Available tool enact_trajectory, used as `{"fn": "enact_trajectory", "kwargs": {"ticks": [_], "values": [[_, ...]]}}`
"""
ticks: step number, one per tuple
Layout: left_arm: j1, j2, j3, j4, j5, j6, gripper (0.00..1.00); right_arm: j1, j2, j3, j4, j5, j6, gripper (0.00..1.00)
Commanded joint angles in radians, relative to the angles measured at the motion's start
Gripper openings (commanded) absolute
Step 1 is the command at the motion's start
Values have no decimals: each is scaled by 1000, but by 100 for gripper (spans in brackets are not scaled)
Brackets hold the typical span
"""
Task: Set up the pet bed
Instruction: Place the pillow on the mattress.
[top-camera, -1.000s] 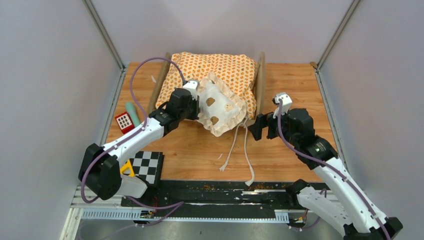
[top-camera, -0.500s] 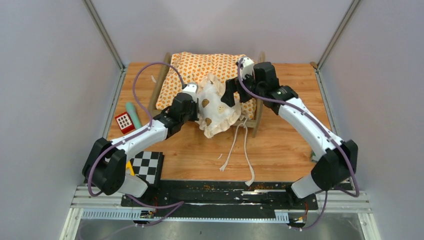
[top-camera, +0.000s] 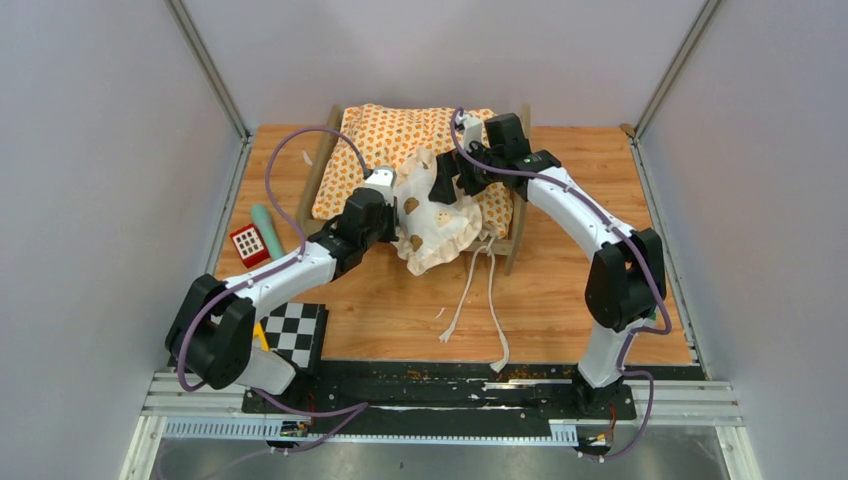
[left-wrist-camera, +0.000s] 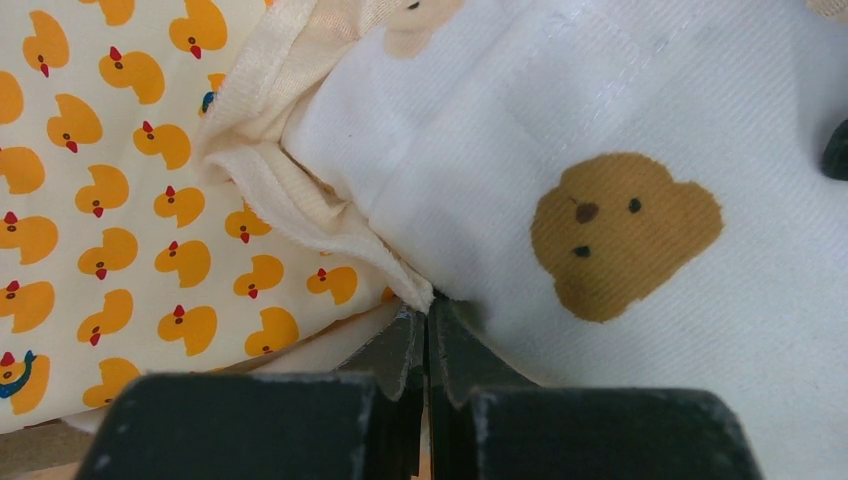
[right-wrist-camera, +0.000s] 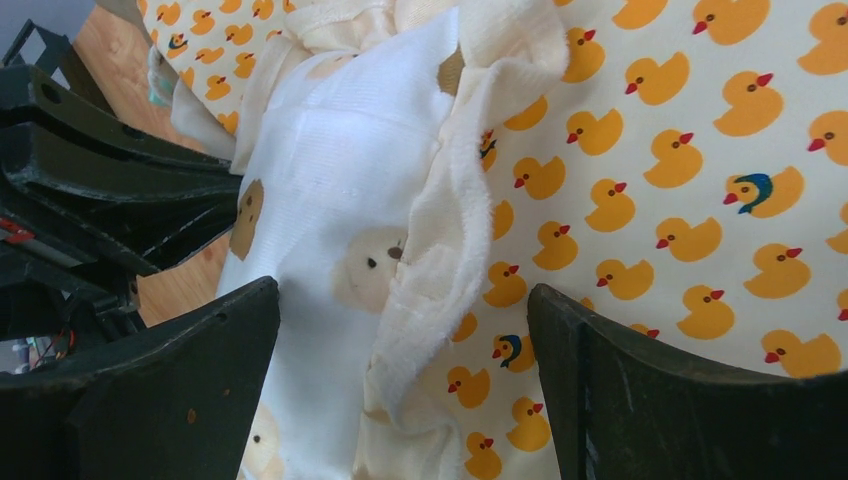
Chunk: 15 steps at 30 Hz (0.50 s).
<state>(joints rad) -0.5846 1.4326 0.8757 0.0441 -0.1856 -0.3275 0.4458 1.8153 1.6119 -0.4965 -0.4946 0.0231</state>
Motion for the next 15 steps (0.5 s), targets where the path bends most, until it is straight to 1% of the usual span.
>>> {"fn": "enact_trajectory", "kwargs": {"ticks": [1,3,4,5,6,9,11,13,15], "values": [[7,1,-20,22,-6,4,0,-1,-19,-7,51,-97,-3,90],[6,2,-22,25,-6,2,0,2,-39,-37,90,-138,10,81],[7,0,-21,25,-4,0,0,3,-47,-48,105,-152,18,79],[7,-3,-21,27,-1,-3,0,2,-55,-57,114,-166,24,73],[6,-6,-21,29,1,-6,0,4,-58,-61,117,-176,27,65],[7,-31,-22,29,7,-14,0,12,-62,-60,113,-180,29,29],[7,-57,-23,27,11,-16,0,18,-75,-63,114,-183,16,14],[7,-91,-24,20,10,-16,0,25,-103,-73,121,-166,3,10],[7,-136,-28,12,12,-18,4,33,-154,-94,129,-145,-17,7]]}}
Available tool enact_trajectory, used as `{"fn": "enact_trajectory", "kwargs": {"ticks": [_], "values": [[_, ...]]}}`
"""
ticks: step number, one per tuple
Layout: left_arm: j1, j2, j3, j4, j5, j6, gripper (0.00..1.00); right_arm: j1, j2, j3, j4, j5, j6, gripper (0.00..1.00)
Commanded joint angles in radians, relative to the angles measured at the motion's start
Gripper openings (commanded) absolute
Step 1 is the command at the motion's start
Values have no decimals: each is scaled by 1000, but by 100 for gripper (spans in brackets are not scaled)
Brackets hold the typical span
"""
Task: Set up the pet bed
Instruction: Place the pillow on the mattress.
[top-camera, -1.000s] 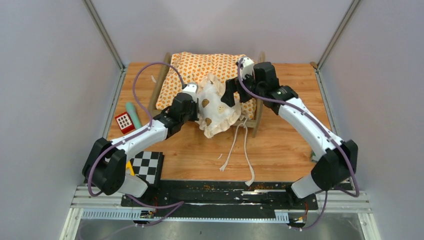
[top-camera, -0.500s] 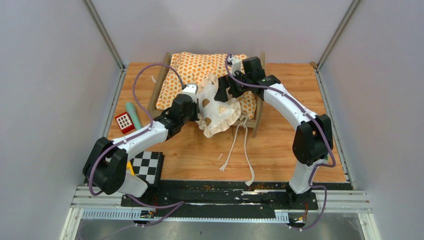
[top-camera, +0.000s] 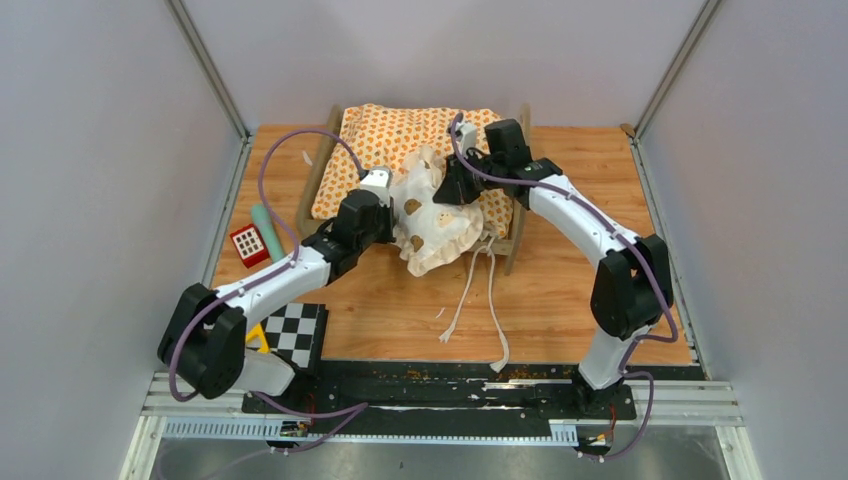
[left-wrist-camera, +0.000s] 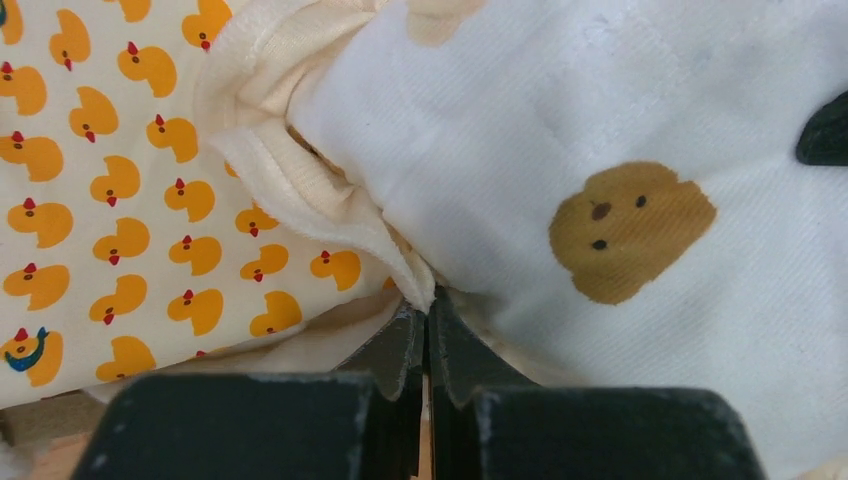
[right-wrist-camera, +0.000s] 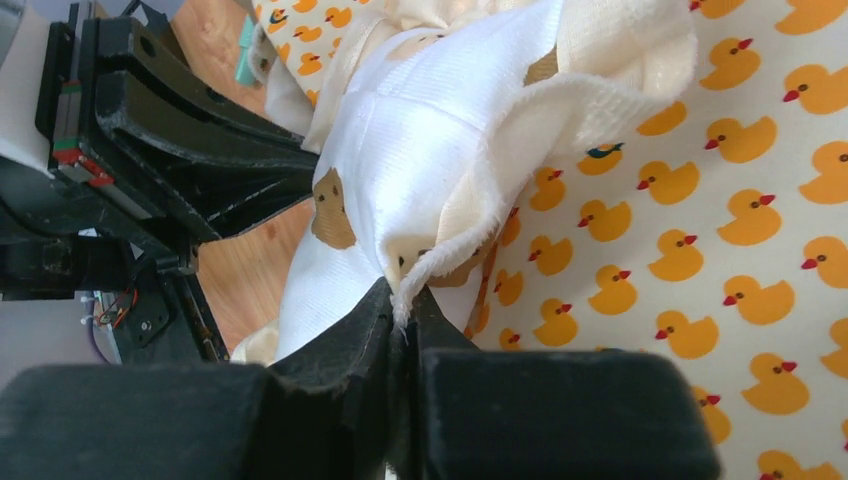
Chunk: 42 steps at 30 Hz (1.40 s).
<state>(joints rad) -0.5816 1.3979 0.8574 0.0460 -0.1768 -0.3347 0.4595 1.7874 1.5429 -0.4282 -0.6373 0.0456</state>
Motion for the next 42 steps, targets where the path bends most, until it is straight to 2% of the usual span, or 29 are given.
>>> {"fn": "enact_trajectory", "kwargs": {"ticks": [1,3,8,11,19,24,28,32,35,38,42], "values": [[3,-121,-12,6,5,-12,5,23,-154,-37,68,7,-41,5],[3,-173,-20,3,8,-18,15,26,-215,-70,90,14,-86,0],[3,-347,-49,-23,19,-46,45,27,-420,-242,251,30,-125,0],[4,-450,-78,-38,23,-69,56,27,-517,-315,302,25,-163,0],[3,-711,-161,-125,57,-93,64,27,-758,-492,418,-121,-294,0],[4,-883,-210,-127,100,-92,74,27,-898,-558,420,-144,-357,0],[4,-966,-230,-102,190,-82,82,26,-979,-588,420,-170,-375,0],[4,-997,-283,67,379,-65,98,27,-1049,-621,505,-231,-340,0],[3,-998,-351,280,542,-71,100,28,-1081,-634,578,-229,-261,0],[1,-975,-417,487,628,-73,100,27,-1087,-630,626,-240,-169,0],[-31,-892,-417,691,698,-65,100,29,-1072,-618,673,-253,-73,0]]}}
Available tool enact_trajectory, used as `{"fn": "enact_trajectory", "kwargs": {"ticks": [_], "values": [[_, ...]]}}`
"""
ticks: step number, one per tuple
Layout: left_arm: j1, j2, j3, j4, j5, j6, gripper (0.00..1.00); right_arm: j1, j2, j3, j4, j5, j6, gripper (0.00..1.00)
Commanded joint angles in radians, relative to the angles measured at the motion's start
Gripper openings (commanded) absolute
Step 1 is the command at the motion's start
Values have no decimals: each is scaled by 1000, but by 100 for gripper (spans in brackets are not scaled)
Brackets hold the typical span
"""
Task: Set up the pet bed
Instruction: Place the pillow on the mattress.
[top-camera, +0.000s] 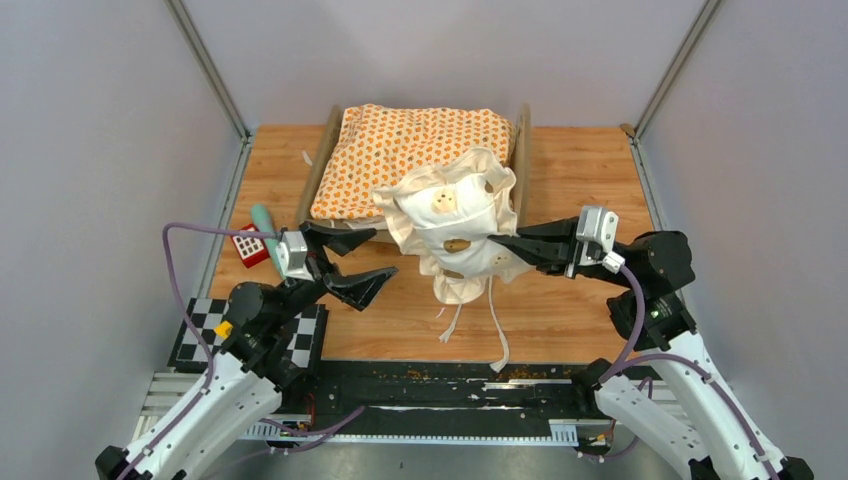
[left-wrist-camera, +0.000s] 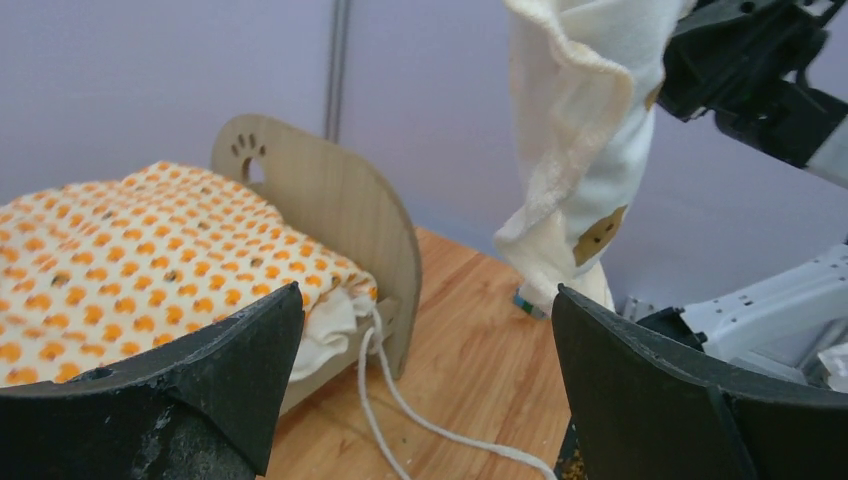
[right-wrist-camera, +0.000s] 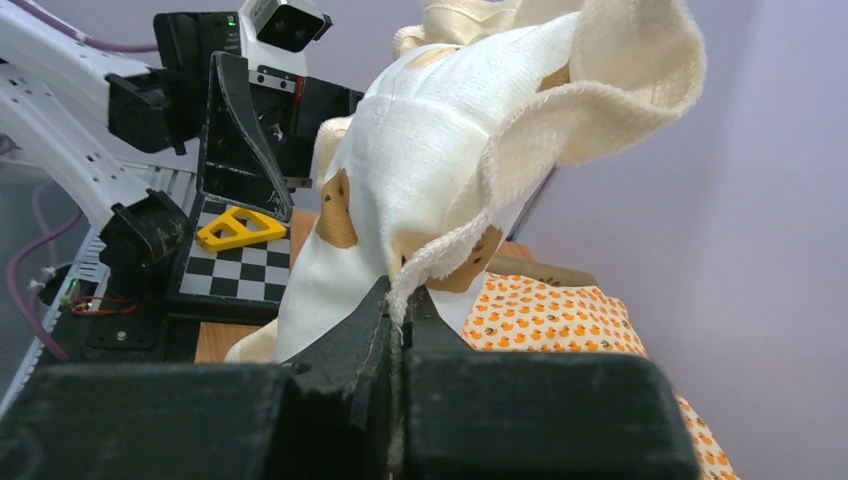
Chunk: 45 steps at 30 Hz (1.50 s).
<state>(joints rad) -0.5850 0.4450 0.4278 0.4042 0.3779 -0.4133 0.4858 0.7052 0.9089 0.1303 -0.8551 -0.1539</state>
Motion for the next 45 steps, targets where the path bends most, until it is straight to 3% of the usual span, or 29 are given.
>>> {"fn": "enact_trajectory", "kwargs": {"ticks": [1,8,16,23,24,25,26,28,30,32,36,39,43,45], "values": [[-45,89,18,377,146,13,100,3,12,16,123,-40,140,0],[-151,289,72,580,113,18,100,20,16,0,143,-49,171,0],[-257,444,168,635,84,60,99,50,18,-8,121,-95,161,0],[-292,540,233,710,177,16,55,58,11,0,14,-81,88,0],[-292,546,239,716,206,15,42,57,7,2,0,-69,81,0],[-292,552,242,713,228,18,18,57,1,7,-16,-54,71,1],[-292,551,246,696,237,28,4,58,-5,15,-43,-29,63,7],[-292,531,250,621,234,87,0,58,-21,44,-142,29,35,28],[-292,487,268,471,225,203,0,59,-48,76,-293,115,13,42],[-292,439,303,253,203,437,0,57,-93,88,-404,220,12,51],[-292,373,341,-100,9,893,0,56,-177,110,-529,481,166,68],[-293,324,288,-130,-104,1143,0,56,-156,196,-664,619,315,70],[-302,251,204,-162,-64,1555,0,56,-57,323,-812,659,485,73],[-326,227,189,-168,-98,1689,0,56,-14,382,-862,680,556,74]]}}
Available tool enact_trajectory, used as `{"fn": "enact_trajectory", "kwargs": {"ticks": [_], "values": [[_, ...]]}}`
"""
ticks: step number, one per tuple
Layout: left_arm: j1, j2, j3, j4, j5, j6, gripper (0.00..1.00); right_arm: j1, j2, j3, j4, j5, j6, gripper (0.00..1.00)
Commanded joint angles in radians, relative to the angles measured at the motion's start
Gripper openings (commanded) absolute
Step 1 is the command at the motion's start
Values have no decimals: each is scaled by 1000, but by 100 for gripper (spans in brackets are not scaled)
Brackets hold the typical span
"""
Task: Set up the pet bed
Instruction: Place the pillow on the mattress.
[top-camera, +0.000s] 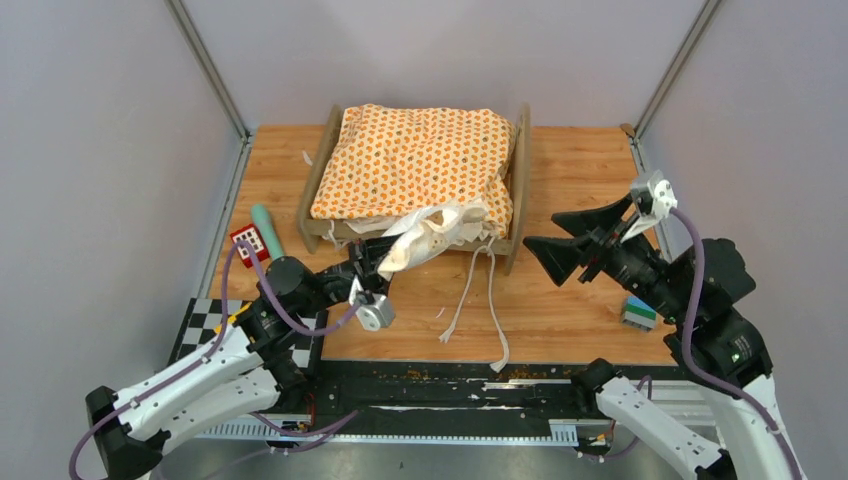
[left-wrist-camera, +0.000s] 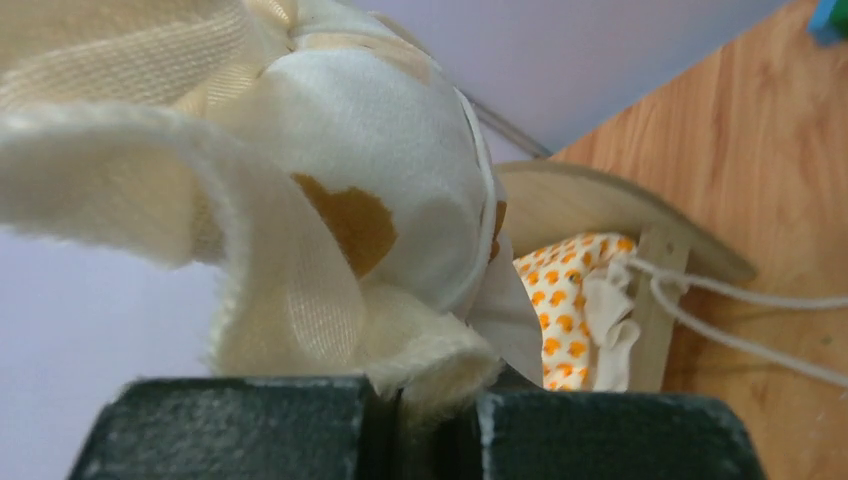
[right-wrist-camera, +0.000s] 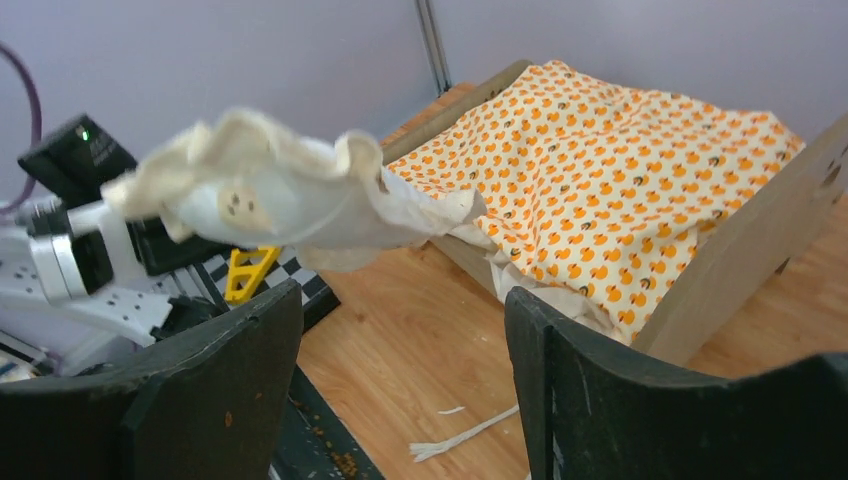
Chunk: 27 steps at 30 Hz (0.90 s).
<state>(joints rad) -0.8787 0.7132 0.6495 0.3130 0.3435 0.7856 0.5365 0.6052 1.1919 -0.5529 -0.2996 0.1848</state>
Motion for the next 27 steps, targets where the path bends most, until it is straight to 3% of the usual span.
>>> {"fn": "enact_trajectory", "kwargs": {"ticks": [1,4,6,9,12,20,27], "values": [[-51,-52,-39,-89,-80,569,0,5,105,120,-190,116,245,75],[-131,-80,-44,-207,-166,821,0,6,156,174,-204,36,290,81],[-225,-86,-69,-243,-310,1005,0,6,187,198,-203,-18,305,84],[-364,-62,-133,-172,-557,1220,0,5,243,209,-198,-104,313,88],[-436,-25,-188,-70,-690,1330,0,6,297,198,-190,-166,297,91],[-473,20,-183,-55,-738,1396,0,8,376,113,-162,-319,243,94],[-478,25,-180,-56,-701,1400,0,52,488,72,-132,-404,39,95]]}}
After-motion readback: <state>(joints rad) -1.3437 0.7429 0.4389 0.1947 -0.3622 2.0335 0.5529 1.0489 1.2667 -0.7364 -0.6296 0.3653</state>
